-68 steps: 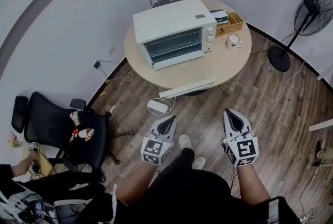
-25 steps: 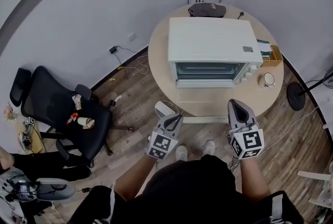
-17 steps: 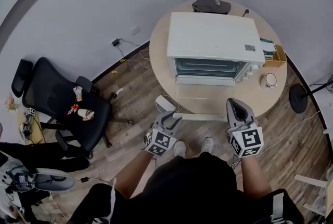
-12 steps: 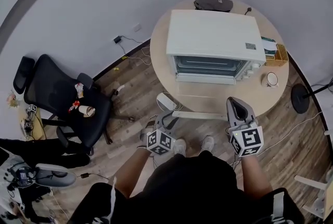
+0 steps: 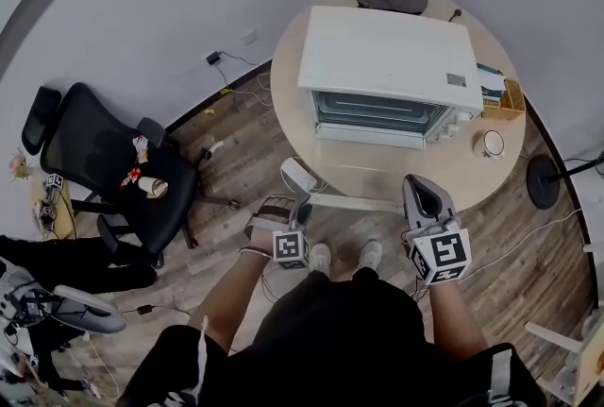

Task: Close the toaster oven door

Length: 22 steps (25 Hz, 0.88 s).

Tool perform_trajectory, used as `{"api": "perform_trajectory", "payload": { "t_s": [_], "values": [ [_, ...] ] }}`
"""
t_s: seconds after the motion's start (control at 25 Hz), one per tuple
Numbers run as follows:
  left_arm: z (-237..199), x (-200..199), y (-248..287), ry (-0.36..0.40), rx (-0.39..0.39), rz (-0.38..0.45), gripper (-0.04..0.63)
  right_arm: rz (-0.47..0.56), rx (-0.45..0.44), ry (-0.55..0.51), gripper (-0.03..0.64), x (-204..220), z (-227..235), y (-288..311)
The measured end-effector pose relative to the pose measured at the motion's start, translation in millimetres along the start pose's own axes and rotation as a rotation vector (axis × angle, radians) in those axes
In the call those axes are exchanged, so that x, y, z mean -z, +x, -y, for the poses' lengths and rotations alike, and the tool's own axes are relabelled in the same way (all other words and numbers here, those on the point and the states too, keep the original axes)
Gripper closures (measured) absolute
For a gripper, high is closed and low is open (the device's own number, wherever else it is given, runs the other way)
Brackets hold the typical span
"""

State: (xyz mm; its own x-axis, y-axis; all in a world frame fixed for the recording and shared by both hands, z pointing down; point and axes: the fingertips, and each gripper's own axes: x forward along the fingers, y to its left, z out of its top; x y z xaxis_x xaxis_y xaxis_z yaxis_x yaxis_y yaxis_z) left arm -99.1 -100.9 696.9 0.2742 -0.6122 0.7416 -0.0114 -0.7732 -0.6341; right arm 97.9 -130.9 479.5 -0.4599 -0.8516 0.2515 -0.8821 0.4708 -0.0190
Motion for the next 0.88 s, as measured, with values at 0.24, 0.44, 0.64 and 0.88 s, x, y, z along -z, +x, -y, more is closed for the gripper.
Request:
{"api": "perform_trajectory", "payload": {
  "t_s": [0.24,0.44,0.64,0.88],
  "values": [
    [1,1,13,0.056,-0.062,-0.056,0.503,-0.004,-0.002,-0.001,0.62,1,3,-1],
    [5,0,14,0.06,-0.059,-0.068,0.52,-0.017,-0.005,-0.007,0.62,4,6,-2],
    [3,-1,9,0.041,-0.061,-0.077,0.528,-0.007,-0.017,-0.01,0.62,0,3,2],
    [-10,-6,-1,0.011,-0.095,-0.06,0.532,-0.002,-0.028,-0.014,0.62,-3,1,5]
  ]
}}
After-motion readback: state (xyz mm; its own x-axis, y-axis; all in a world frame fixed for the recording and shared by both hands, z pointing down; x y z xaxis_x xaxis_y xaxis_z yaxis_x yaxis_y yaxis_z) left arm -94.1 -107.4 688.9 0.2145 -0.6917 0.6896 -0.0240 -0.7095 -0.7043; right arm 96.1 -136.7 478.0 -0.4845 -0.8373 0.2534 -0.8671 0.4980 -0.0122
